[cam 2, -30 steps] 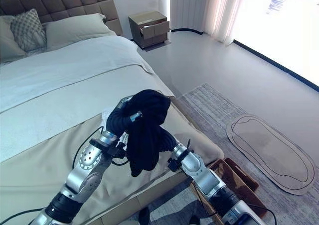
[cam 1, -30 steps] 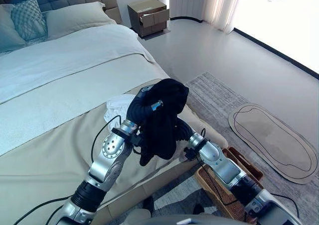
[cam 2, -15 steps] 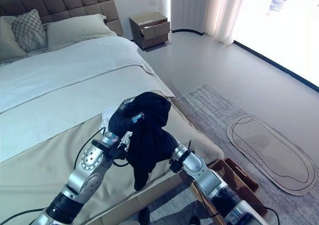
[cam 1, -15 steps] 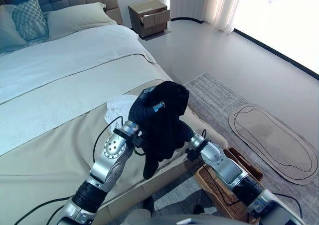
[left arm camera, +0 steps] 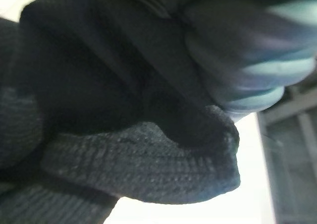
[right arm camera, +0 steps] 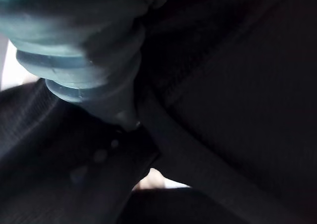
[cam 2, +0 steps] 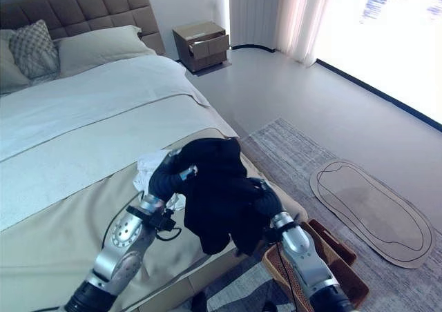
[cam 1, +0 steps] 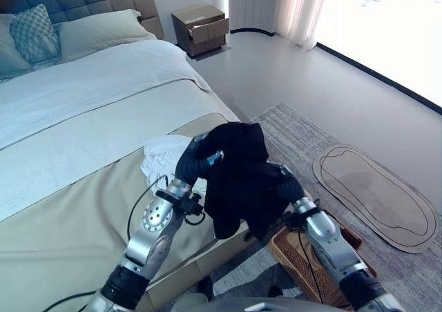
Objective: Pick up clothes into the bucket
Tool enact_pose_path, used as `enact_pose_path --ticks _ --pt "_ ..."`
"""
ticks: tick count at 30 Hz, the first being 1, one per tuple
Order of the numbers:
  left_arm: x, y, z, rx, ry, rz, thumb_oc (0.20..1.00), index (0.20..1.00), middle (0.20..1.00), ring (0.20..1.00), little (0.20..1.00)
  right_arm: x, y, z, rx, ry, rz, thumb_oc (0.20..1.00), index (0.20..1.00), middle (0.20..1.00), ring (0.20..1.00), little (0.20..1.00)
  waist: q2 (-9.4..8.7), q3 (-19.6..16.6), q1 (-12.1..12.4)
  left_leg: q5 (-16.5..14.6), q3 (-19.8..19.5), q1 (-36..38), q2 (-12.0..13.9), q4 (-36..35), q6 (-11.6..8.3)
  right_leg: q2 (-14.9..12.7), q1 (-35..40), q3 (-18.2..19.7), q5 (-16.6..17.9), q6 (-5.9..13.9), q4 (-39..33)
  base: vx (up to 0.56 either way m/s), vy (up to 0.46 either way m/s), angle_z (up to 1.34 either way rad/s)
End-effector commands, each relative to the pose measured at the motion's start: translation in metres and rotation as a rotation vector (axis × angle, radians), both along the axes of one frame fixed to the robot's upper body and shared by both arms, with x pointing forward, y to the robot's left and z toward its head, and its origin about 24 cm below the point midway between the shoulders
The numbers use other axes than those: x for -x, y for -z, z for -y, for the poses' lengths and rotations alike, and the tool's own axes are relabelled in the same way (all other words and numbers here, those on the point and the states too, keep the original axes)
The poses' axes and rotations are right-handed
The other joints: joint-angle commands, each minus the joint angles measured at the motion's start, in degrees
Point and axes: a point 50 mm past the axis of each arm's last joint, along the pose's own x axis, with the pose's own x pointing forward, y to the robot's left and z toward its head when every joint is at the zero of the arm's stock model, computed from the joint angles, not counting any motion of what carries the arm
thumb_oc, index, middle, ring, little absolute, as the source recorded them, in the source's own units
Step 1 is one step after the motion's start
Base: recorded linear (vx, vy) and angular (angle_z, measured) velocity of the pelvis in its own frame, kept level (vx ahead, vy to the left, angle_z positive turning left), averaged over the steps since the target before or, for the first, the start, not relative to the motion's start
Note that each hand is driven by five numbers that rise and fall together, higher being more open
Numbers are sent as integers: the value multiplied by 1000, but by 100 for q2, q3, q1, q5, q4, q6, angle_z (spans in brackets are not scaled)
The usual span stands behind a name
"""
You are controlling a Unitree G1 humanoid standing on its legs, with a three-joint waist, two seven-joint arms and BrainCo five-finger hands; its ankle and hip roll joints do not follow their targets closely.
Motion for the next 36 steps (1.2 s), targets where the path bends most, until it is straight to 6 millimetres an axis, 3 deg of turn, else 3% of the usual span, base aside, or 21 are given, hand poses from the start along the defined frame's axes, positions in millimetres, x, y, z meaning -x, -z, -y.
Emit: enact_pose_path --ticks 1,9,10,11,12,22,25,27,28,30,32,36 --pt "-8 -17 -15 18 -67 120 200 200 200 200 200 -2 -17 23 -219 194 105 200 200 200 200 200 -287 -191 -87 -388 -9 54 -59 181 182 -127 -363 151 418 96 198 0 0 0" --pt "-3 2 10 20 71 22 200 200 200 200 200 1 -27 46 -446 394 183 200 200 200 200 200 -293 -184 -192 -404 44 42 -47 162 189 -106 -420 216 431 113 199 -2 -2 -1" --pt "-3 3 13 18 88 12 376 376 376 376 376 1 -29 48 -465 408 193 200 200 200 200 200 -292 -184 -208 -405 52 41 -45 161 191 -103 -430 227 430 114 203 -5 -2 -6" --pt "-3 5 16 18 109 -2 620 620 620 620 620 0 -29 50 -478 424 197 200 200 200 200 200 -292 -186 -222 -407 58 43 -44 160 193 -103 -437 234 431 115 207 1 1 -4" --pt "-3 8 20 15 134 -17 1000 1000 1000 1000 1000 0 -31 54 -491 448 215 200 200 200 200 200 -287 -190 -247 -408 65 43 -46 157 195 -99 -442 244 432 117 209 0 0 0" --pt "-2 13 23 5 207 -50 1000 1000 1000 1000 1000 3 -63 100 -579 661 428 200 200 200 200 200 -272 -229 -357 -390 105 27 -63 146 219 -97 -524 310 471 128 245 -2 6 -5" --pt "2 25 11 5 179 -104 1000 1000 1000 1000 1000 11 -88 128 -585 750 579 200 200 200 200 200 -289 -260 -365 -406 136 47 -58 135 224 -95 -529 327 476 140 240 0 0 0" --pt "2 25 11 6 180 -104 1000 1000 1000 1000 1000 11 -88 128 -585 751 579 200 200 200 200 200 -289 -259 -361 -407 139 48 -58 135 224 -95 -529 329 476 140 240 0 0 0" --pt "4 31 3 -7 155 -124 1000 1000 1000 1000 1000 16 -99 141 -586 792 648 200 200 200 200 200 -299 -271 -360 -417 139 54 -58 138 227 -94 -533 343 479 142 243 0 0 0" --pt "5 32 1 -10 150 -128 1000 1000 1000 1000 1000 18 -102 144 -586 800 668 200 200 200 200 200 -300 -274 -353 -422 144 58 -58 137 228 -92 -535 347 478 143 247 4 3 -6" --pt "7 39 -12 -6 87 -152 1000 1000 1000 1000 1000 27 -116 156 -553 832 744 200 200 200 200 200 -316 -289 -350 -424 153 58 -58 135 230 -91 -531 355 479 140 247 -2 3 -8" --pt "10 45 -27 33 0 -178 1000 1000 1000 1000 1000 37 -125 167 -504 856 795 200 200 200 200 200 -343 -303 -343 -418 154 58 -58 127 230 -77 -532 356 480 138 244 0 0 0"
